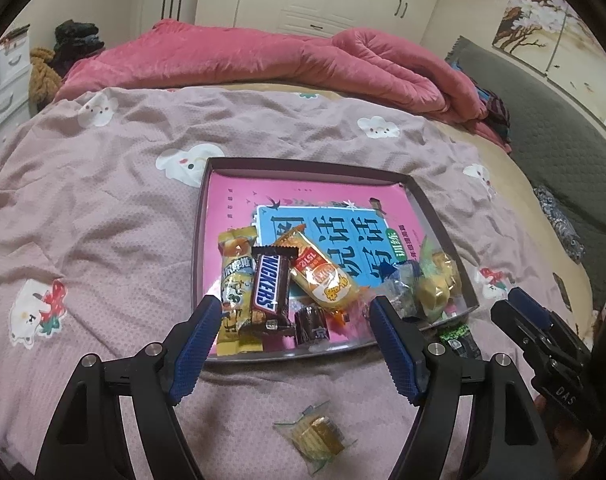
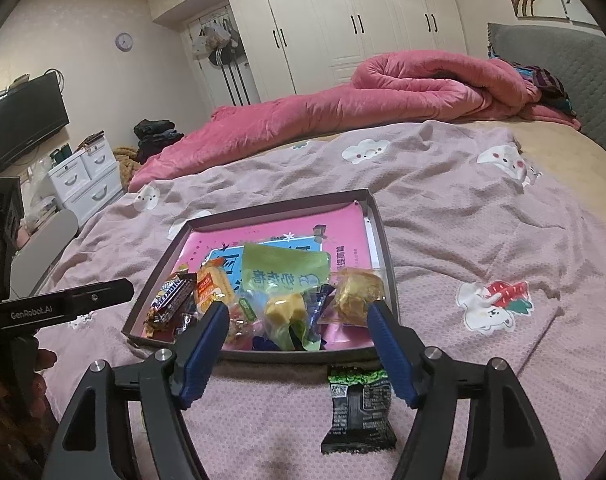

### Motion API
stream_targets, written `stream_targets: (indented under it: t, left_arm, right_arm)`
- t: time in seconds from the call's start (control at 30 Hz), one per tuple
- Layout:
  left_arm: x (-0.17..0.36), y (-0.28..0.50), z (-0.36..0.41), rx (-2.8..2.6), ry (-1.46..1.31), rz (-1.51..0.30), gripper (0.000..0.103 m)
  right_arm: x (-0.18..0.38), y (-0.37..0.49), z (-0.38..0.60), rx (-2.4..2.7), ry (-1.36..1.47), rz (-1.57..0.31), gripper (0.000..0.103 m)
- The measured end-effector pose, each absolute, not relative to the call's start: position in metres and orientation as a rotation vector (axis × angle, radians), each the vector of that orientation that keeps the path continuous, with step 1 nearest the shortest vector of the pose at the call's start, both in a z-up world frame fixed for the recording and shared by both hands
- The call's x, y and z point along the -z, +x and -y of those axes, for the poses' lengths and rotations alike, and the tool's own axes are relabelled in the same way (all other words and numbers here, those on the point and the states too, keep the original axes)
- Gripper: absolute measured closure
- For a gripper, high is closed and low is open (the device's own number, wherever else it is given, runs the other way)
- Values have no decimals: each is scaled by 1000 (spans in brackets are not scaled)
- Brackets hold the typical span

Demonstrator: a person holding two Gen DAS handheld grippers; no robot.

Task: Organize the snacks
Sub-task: 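Withdraw both tools from the tray toward the remaining snacks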

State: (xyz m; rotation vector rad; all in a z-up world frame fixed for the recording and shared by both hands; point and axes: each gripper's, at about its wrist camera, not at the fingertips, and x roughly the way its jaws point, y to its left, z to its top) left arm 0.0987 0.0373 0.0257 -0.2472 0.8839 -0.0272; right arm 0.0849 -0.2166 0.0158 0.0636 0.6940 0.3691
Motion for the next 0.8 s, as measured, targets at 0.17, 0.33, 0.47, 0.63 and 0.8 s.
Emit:
stream_targets:
  t: [0.17,0.33,0.47,0.63,0.8]
  left_arm:
    - [-27,93,-35,25,-240,-887,26]
    - [-25,87,-32,29,-235,-897,26]
    - [-24,83,-30,31,-221,-903,26]
    - [-22,78,-31,30,-218,-915,26]
    - [-16,72,-36,28,-235,-935,26]
  right_arm:
    - [-16,80,220,-362,61,-696,30]
    - [-13,75,221,-361,56,-710,30]
    - [-10,70,220,-364,47,-721,30]
    - [-7,65,222,-363,43,-736,30]
    - [3,59,224,-348,27,-781,30]
